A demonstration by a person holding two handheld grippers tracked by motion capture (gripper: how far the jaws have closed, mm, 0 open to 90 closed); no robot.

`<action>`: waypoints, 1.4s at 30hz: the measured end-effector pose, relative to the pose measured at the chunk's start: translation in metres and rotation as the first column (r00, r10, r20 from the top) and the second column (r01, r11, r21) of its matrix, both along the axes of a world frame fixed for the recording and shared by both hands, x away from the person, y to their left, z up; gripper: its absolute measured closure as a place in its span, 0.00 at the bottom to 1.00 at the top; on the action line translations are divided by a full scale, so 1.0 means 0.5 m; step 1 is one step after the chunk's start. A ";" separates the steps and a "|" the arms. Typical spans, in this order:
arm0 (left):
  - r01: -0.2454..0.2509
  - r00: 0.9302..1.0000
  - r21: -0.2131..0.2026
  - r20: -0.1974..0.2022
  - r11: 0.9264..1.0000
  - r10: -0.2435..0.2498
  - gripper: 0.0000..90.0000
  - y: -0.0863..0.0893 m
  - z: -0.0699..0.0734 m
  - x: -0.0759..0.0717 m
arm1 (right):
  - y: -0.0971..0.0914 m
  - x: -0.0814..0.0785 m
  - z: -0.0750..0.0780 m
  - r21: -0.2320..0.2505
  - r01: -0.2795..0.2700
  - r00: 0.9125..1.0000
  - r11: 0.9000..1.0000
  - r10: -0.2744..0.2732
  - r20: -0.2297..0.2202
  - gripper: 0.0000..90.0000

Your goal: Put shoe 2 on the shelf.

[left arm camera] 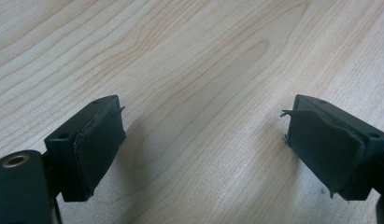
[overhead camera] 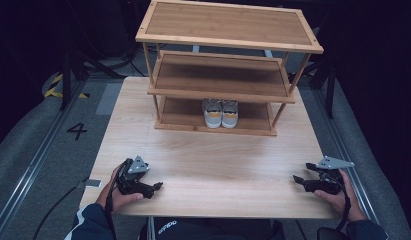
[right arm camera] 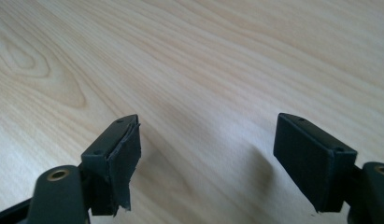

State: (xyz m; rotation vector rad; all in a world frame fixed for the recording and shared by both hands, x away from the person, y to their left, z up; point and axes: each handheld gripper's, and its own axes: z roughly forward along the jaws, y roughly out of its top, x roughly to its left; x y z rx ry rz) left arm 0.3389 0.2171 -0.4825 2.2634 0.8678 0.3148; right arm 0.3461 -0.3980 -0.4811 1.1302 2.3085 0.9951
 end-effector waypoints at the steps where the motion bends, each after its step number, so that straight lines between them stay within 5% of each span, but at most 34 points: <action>1: 0.000 1.000 0.000 0.000 1.000 0.000 0.13 0.000 0.000 0.000 | 0.000 0.000 0.000 0.000 0.000 1.000 1.000 0.000 0.000 0.26; 8: -0.003 1.000 0.001 0.001 1.000 0.003 0.12 0.000 0.000 0.000 | -0.024 -0.018 -0.012 0.041 0.048 0.999 0.998 -0.048 -0.008 0.26; 42: -0.004 1.000 0.007 0.004 1.000 0.004 0.11 0.000 0.000 0.000 | -0.027 -0.023 -0.013 0.049 0.069 0.998 0.996 -0.068 -0.015 0.24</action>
